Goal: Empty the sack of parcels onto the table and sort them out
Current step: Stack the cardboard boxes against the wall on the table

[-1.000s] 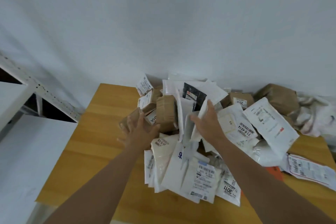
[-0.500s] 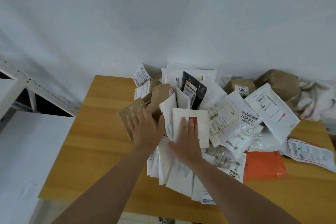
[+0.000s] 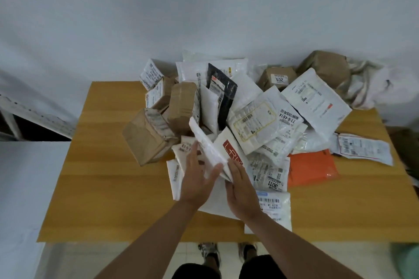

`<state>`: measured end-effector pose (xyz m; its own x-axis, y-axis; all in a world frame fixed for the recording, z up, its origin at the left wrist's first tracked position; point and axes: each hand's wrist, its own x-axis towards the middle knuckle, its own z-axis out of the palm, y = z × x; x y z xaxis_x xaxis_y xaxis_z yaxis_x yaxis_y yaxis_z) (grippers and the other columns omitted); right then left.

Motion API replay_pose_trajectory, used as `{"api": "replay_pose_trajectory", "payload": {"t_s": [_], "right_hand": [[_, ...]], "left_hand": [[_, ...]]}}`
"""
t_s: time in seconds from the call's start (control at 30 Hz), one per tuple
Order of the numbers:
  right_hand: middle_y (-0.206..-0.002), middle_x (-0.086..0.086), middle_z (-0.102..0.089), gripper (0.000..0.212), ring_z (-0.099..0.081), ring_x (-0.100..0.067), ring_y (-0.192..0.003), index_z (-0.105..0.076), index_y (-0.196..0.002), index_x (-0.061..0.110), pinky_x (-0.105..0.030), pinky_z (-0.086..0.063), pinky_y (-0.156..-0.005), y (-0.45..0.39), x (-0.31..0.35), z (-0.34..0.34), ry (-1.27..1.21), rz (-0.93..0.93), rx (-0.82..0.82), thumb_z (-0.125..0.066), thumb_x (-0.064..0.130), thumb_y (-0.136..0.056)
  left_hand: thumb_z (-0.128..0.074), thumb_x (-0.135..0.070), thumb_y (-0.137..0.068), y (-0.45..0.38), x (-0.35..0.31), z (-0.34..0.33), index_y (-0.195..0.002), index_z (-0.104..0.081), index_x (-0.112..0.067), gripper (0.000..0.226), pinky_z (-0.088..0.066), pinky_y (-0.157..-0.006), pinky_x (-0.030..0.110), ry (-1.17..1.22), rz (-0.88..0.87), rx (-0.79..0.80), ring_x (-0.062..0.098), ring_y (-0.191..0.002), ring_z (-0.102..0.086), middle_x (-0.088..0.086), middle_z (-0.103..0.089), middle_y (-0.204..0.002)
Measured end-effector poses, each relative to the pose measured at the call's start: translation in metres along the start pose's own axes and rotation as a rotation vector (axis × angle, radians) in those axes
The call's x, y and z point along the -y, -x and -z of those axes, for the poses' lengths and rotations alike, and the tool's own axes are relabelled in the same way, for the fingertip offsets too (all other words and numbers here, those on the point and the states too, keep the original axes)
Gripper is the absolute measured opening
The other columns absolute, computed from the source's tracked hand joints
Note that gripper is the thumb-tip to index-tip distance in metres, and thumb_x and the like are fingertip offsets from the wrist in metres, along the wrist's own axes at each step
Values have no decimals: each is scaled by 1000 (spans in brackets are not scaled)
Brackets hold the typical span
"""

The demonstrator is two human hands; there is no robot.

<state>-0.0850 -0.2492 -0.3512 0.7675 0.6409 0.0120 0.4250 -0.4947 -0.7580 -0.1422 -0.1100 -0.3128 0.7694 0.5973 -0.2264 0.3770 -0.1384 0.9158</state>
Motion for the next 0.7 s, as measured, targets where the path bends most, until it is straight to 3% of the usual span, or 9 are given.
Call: {"api": "replay_pose_trajectory", "payload": {"t_s": [0.07, 0.13, 0.23, 0.33, 0.4, 0.5, 0.6, 0.7], "right_hand": [[-146, -4, -41, 49, -39, -18, -136, -41, -145, 13, -27, -37, -109, 7, -2, 8, 16, 12, -109, -32, 38, -104], [-137, -2, -44, 43, -43, -21, -128, -49, -139, 9, -32, -37, -108, 17, -9, 15, 134, 97, -185, -41, 29, -102], [-134, -7, -51, 45, -48, -27, -122, -47, -140, 12, -46, -45, -102, 36, -28, 19, 286, 164, -113, -49, 20, -95], [-144, -10, -47, 56, -45, -32, -130, -32, -149, 20, -50, -45, -103, 53, -49, 16, 354, 153, 63, -44, 25, -94], [-154, -9, -37, 65, -36, -37, -140, -21, -154, 26, -54, -41, -108, 58, -58, 14, 421, 164, 175, -43, 29, -93], [-161, -6, -25, 84, -24, -43, -144, -21, -155, 28, -61, -33, -108, 68, -76, 13, 511, 169, 264, -64, 29, -84], [-163, -6, -17, 91, -18, -46, -145, -24, -156, 22, -63, -32, -110, 72, -103, 17, 575, 204, 307, -75, 31, -80], [-163, -7, -17, 82, -16, -46, -146, -25, -155, 20, -64, -31, -110, 66, -124, 23, 608, 279, 337, -68, 33, -87]], "left_hand": [[-58, -72, -74, 7, -1, -12, -152, -10, -33, 100, -42, -106, 38, -150, -104, 21, 16, -136, -35, -9, -28, -148], [-61, -66, -75, 11, -3, -23, -152, -17, -22, 99, -41, -104, 34, -239, -205, 14, 18, -135, -34, 1, -31, -145], [-61, -54, -80, 19, 5, -36, -136, -37, -21, 69, -48, -93, 30, -169, -215, -92, 18, -119, -49, 1, -48, -127], [-55, -55, -86, 37, 6, -41, -114, -50, -37, 34, -52, -79, 27, 163, 92, -230, 16, -103, -62, -11, -63, -109], [-56, -45, -95, 41, 11, -43, -111, -54, -34, 19, -52, -82, 31, 364, 311, -307, 17, -104, -63, -6, -65, -110], [-55, -37, -97, 44, 27, -44, -124, -51, -23, 31, -52, -91, 41, 392, 515, -351, 23, -104, -61, 2, -63, -113], [-56, -39, -96, 48, 39, -45, -118, -60, 0, 45, -49, -61, 28, 404, 713, -375, 17, -66, -57, 9, -65, -86], [-64, -46, -89, 55, 48, -43, -105, -65, -1, 47, -45, -53, 25, 390, 755, -444, 15, -58, -55, 9, -65, -80]]}}
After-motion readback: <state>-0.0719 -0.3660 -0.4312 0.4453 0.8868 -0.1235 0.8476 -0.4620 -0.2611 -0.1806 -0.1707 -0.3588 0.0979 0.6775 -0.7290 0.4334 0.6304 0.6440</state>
